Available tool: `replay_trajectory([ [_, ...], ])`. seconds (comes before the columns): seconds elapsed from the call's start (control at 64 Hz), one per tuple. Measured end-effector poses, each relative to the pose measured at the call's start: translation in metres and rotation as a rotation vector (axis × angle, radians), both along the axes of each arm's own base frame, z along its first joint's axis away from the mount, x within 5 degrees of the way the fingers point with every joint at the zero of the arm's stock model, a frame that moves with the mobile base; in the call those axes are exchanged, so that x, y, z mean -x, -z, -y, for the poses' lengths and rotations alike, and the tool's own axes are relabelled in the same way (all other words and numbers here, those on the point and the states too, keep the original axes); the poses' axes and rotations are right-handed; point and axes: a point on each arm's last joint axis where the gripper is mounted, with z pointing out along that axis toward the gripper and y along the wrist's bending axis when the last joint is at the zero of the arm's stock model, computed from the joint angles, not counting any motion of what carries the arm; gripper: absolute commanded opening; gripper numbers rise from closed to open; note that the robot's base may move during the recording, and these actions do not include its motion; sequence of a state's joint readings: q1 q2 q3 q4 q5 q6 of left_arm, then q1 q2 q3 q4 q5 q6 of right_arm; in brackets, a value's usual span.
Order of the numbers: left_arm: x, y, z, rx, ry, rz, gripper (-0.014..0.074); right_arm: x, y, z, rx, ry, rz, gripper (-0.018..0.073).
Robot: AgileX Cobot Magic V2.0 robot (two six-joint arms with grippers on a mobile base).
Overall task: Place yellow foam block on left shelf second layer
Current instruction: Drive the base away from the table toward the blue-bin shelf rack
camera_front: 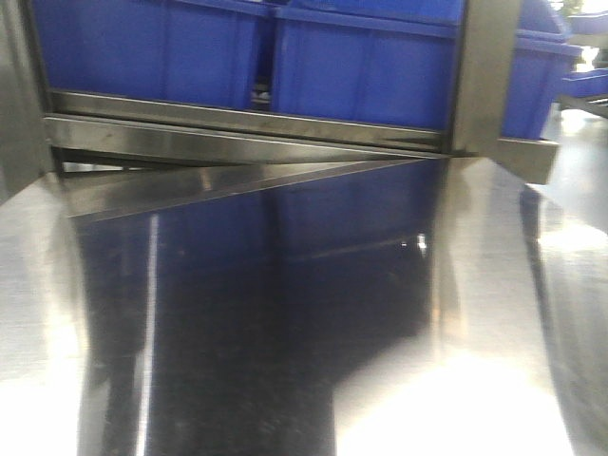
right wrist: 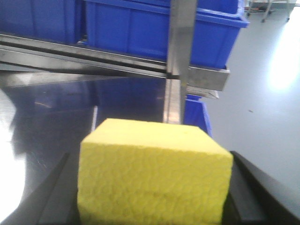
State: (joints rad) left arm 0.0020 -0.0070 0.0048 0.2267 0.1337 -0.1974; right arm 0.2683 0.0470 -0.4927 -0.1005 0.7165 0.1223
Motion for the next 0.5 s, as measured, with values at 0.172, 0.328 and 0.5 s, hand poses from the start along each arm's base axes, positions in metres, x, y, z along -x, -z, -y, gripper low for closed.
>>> replay_trajectory([
  [0.172, 0.0, 0.0, 0.0, 0.0, 0.0, 0.0, 0.0136, 0.0, 0.0001, 0.0, 0.0, 0.0, -0.001, 0.026],
  [0.328, 0.0, 0.0, 0.0, 0.0, 0.0, 0.0, 0.0136, 0.0003, 0.0, 0.0001, 0.0, 0.0, 0.001, 0.026],
  [0.5, 0.0, 0.0, 0.0, 0.0, 0.0, 0.0, 0.0136, 0.0003, 0.0002, 0.0001, 0.0, 0.0, -0.001, 0.026],
])
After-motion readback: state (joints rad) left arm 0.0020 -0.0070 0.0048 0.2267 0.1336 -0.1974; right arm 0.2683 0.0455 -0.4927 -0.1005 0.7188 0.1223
